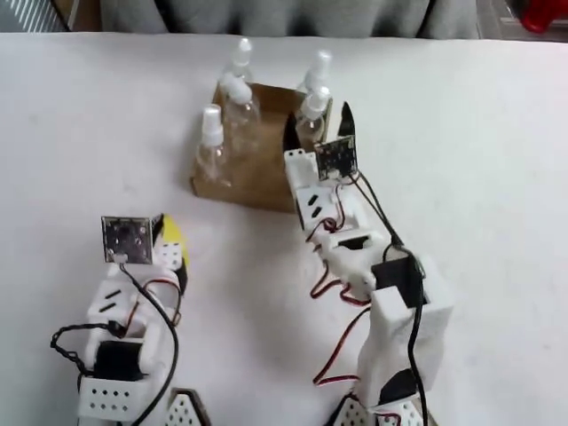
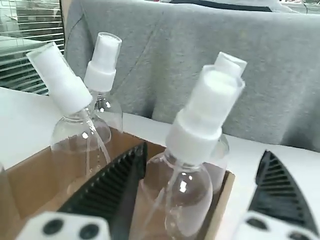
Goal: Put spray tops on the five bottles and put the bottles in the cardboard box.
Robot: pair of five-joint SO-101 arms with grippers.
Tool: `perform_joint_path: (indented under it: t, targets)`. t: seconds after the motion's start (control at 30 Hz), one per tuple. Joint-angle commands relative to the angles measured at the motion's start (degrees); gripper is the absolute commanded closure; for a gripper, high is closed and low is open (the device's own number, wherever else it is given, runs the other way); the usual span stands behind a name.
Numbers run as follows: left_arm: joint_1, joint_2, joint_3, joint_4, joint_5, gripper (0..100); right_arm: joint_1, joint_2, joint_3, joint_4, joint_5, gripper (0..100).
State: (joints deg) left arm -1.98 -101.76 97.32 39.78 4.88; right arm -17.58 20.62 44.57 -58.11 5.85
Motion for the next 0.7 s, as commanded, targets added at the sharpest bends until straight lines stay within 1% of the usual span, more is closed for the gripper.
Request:
perform_joint_path:
  t: [0.0,0.3,0.5,0.67]
  targets:
    - [-0.7,0.5,-0.2,0.4,-0.7,98,-0.4,-3.5,-0.2,0.2,0.1,70.7]
    - [-0.7,0.5,-0.2,0.4,-0.9,98,-0.4,-5.1,0.3,0.1,-0.1,70.7]
    - [-0.5,0.5,-0.2,0.4,-0.9,98,-0.3,-13.4,5.0,0.5,-6.3,70.7]
    - [-0.5,0.5,-0.2,0.4,-1.0,98,-4.3,-19.6,10.2,0.5,-6.8,70.7]
